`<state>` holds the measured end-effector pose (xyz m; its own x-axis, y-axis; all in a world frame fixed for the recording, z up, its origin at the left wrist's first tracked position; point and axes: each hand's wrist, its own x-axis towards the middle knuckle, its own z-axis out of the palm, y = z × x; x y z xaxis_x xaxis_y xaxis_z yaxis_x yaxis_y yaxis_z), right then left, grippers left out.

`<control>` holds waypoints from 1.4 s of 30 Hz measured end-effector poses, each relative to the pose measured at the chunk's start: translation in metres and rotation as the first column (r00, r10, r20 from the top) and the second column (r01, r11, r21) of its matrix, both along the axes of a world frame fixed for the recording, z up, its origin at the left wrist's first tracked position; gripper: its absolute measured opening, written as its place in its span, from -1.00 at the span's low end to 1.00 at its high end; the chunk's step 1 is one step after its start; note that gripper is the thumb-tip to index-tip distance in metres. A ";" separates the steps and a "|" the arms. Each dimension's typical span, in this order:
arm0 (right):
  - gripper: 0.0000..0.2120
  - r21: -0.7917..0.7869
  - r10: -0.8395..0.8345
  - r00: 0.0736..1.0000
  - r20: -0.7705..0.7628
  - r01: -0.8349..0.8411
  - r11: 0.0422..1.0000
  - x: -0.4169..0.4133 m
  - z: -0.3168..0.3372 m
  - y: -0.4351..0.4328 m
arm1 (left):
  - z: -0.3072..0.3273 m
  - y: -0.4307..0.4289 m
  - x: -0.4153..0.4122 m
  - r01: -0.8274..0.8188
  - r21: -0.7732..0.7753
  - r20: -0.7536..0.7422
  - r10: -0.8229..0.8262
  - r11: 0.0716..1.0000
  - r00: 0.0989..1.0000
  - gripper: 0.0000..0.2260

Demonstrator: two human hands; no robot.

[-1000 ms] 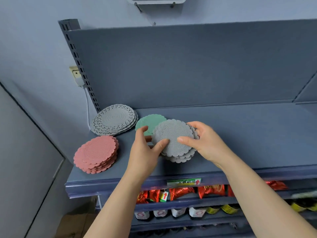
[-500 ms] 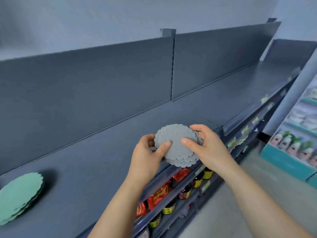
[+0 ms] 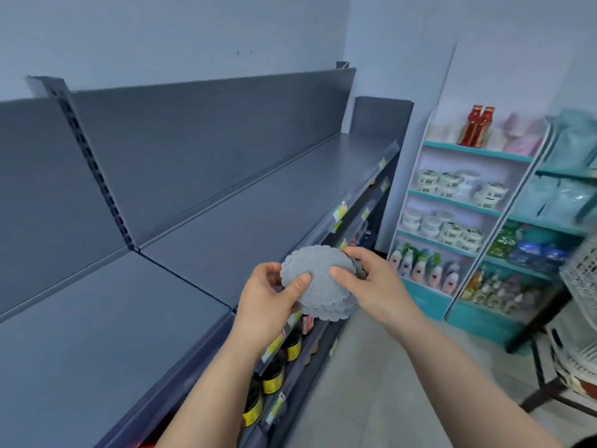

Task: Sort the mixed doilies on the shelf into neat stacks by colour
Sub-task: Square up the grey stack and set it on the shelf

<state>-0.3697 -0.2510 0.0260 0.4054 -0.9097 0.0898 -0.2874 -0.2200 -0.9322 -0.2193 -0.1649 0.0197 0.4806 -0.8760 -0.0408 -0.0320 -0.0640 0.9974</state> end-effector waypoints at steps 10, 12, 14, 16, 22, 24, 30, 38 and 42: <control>-0.81 -0.003 -0.077 0.997 0.004 0.077 0.997 -0.021 -0.005 -0.174 | -0.009 -0.194 -0.012 0.084 0.012 -0.020 -0.084 0.996 0.996 -0.68; -0.87 -0.014 -0.089 0.996 0.012 0.089 0.996 -0.020 -0.004 -0.213 | -0.011 -0.237 -0.009 0.099 0.013 -0.021 -0.098 0.995 0.995 -0.68; -0.86 -0.014 -0.110 0.994 0.008 0.110 0.994 -0.020 -0.001 -0.253 | -0.009 -0.283 -0.007 0.121 0.014 -0.016 -0.121 0.993 0.993 -0.68; -0.79 -0.019 -0.141 0.990 -0.013 0.141 0.990 -0.022 0.001 -0.293 | -0.006 -0.328 -0.007 0.151 0.023 0.008 -0.151 0.988 0.989 -0.70; -0.79 -0.015 -0.195 0.981 -0.023 0.194 0.981 -0.036 0.003 -0.404 | 0.003 -0.447 -0.020 0.188 0.044 0.084 -0.191 0.981 0.978 -0.70; -0.85 -0.021 -0.198 0.980 -0.031 0.197 0.980 -0.042 0.000 -0.441 | 0.001 -0.483 -0.026 0.193 0.059 0.092 -0.198 0.979 0.976 -0.69; -0.79 -0.062 -0.137 0.985 -0.105 0.131 0.989 -0.062 -0.015 -0.561 | -0.019 -0.594 -0.047 0.143 0.078 0.082 -0.149 0.987 0.985 -0.67; -0.67 -0.042 0.080 0.985 -0.153 -0.087 0.995 -0.059 -0.024 -0.729 | -0.025 -0.718 -0.062 -0.056 0.070 0.005 0.056 0.996 0.998 -0.62; -0.52 -0.031 0.188 0.961 -0.201 -0.198 0.980 -0.035 -0.032 -0.792 | -0.031 -0.763 -0.045 -0.163 0.089 0.028 0.161 0.983 0.987 -0.57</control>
